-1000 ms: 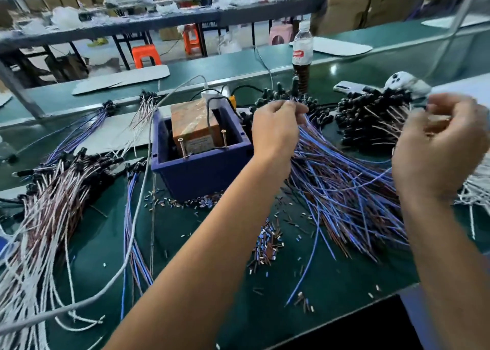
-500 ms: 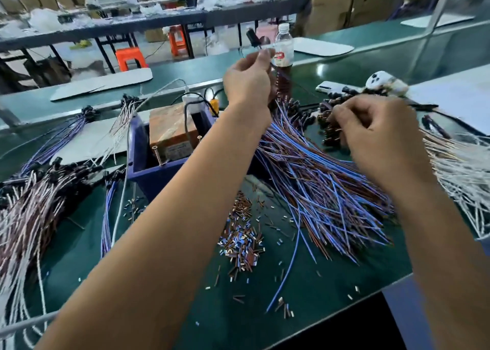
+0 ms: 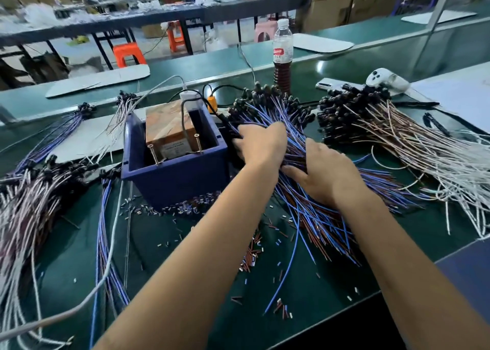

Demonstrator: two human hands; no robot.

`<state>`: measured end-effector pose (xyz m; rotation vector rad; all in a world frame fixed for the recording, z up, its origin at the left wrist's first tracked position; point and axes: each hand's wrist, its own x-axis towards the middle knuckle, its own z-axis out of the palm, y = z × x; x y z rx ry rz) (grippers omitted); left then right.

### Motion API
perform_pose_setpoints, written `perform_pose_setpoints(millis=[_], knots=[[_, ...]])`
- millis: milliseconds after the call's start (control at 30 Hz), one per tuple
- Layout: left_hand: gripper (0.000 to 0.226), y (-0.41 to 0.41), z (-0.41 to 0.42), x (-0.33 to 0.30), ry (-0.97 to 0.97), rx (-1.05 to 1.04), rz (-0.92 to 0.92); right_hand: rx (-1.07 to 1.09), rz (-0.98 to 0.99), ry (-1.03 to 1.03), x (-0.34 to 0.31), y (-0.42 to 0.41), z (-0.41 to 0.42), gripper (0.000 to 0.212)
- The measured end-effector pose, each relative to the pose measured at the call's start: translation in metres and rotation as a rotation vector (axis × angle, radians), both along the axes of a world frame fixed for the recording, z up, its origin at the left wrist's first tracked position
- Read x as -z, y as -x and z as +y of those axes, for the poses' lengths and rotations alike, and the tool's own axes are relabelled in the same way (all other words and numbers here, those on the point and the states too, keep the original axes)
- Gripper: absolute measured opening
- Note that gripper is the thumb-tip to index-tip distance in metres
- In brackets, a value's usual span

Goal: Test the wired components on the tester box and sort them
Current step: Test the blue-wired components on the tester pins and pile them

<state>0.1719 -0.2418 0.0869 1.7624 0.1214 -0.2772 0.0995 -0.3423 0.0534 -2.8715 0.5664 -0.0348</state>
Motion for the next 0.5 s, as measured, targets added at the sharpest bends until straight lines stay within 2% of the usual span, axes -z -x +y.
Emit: perform_pose_setpoints(millis=[67,133,167,267,367,433,467,500], knots=[[0.061,-0.002,-0.003,0.001,0.102,0.04,0.071,0.006,0.025,0.02,0.0,-0.002,0.002,0.09],[0.036,-0.006,-0.007,0.0,0.092,0.073,0.038,0.017,0.031,0.054,0.004,-0.002,0.006,0.096],[0.036,-0.009,-0.008,-0.001,0.077,0.098,0.022,0.029,0.016,0.072,0.005,-0.002,0.008,0.098],[0.054,-0.018,-0.01,-0.005,0.0,0.218,0.016,0.069,-0.034,0.101,0.009,-0.003,0.014,0.101],[0.053,-0.022,-0.003,-0.008,-0.076,0.302,-0.022,0.082,-0.004,0.075,0.005,-0.002,0.014,0.102],[0.031,-0.02,0.007,-0.007,-0.148,0.326,-0.084,0.116,0.006,-0.006,-0.001,0.0,0.018,0.099],[0.017,-0.016,0.014,-0.008,-0.198,0.353,-0.115,0.13,-0.031,-0.038,-0.004,0.002,0.02,0.095],[0.013,-0.01,0.024,-0.011,-0.233,0.404,-0.139,0.121,-0.124,-0.045,-0.006,0.003,0.026,0.086]])
